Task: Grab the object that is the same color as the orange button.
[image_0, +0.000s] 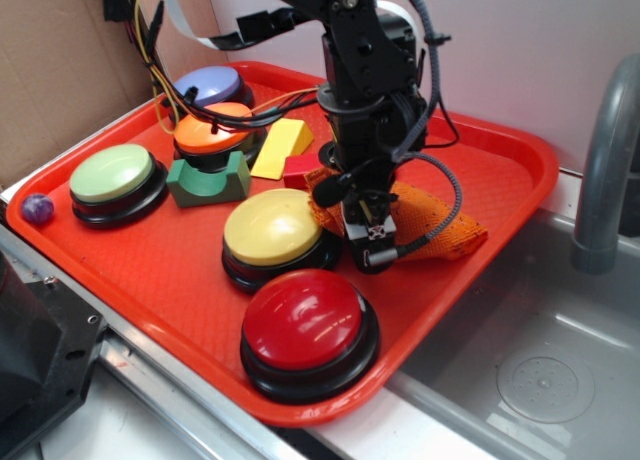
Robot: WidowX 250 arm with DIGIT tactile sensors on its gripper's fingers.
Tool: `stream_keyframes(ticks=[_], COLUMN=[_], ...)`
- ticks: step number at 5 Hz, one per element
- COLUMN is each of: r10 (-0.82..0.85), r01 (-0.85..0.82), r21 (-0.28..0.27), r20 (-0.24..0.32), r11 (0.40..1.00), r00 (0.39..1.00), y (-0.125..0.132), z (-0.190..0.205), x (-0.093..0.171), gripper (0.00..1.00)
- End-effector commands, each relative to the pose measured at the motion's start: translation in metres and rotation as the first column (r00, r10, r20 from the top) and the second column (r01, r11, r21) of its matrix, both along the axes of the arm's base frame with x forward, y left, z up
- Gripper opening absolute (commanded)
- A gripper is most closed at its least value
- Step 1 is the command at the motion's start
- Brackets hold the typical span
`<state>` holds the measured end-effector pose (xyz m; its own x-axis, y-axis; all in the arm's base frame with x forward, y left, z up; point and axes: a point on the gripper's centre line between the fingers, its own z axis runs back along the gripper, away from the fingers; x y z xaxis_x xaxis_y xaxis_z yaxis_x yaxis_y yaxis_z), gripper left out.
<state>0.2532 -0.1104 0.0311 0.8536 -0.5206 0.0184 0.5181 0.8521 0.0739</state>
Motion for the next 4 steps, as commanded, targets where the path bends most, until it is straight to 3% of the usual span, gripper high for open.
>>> stream_keyframes(ticks=[1, 4], r10=[0.117, 0.46], r01=[-0.115, -0.453], r21=[-0.024, -0.103], r20=[0.065, 0.058], r11=[0.993, 0.885], r00=[0.991, 0.886], y=[0.013, 0.092], z=[0.037, 0.116], x=[0.01, -0.027], gripper=[0.0, 0.0])
